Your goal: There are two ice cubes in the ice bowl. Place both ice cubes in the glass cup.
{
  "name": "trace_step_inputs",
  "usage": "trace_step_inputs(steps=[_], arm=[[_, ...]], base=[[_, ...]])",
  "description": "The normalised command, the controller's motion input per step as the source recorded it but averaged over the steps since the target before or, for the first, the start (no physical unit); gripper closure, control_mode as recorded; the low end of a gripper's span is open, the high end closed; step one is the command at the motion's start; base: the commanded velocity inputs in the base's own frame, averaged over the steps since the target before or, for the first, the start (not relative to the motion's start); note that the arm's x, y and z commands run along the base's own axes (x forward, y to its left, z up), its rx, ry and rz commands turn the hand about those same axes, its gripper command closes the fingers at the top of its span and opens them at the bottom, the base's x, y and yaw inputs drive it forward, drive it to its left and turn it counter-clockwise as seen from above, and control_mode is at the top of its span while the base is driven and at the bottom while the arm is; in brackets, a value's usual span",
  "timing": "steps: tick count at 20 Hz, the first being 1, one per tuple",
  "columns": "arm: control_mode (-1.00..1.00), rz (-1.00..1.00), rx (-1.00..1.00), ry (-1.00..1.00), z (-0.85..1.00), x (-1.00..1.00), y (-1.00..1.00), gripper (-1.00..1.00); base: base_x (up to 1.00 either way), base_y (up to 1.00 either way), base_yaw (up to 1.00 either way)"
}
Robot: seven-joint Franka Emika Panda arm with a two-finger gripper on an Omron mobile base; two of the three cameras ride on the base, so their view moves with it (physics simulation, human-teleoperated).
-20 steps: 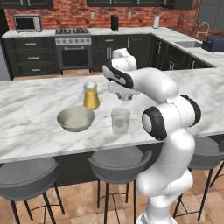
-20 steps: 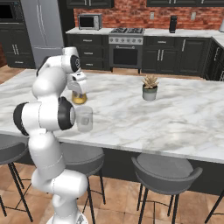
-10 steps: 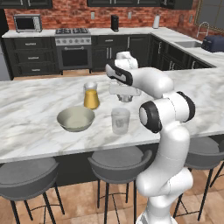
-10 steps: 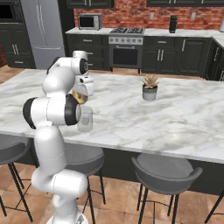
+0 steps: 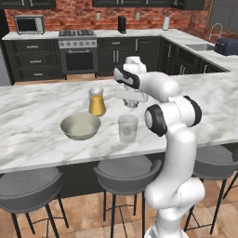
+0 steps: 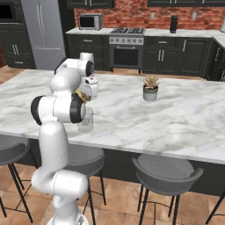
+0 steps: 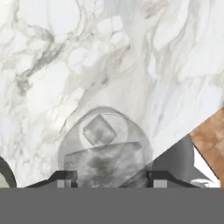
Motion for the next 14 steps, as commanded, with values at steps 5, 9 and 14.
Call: trace_step_inputs(steps=[5, 9, 14], arm=[[-1.00, 0.00, 0.00, -0.12, -0.26, 0.31, 0.03, 1.00], [-1.00, 0.00, 0.00, -0.08, -0.37, 0.24, 0.06, 1.00], [-1.00, 0.00, 0.00, -0.01, -0.43, 0.08, 0.00, 1.00]], base=[[0.00, 0.00, 0.00], [0.00, 0.00, 0.00], [0.00, 0.00, 0.00]])
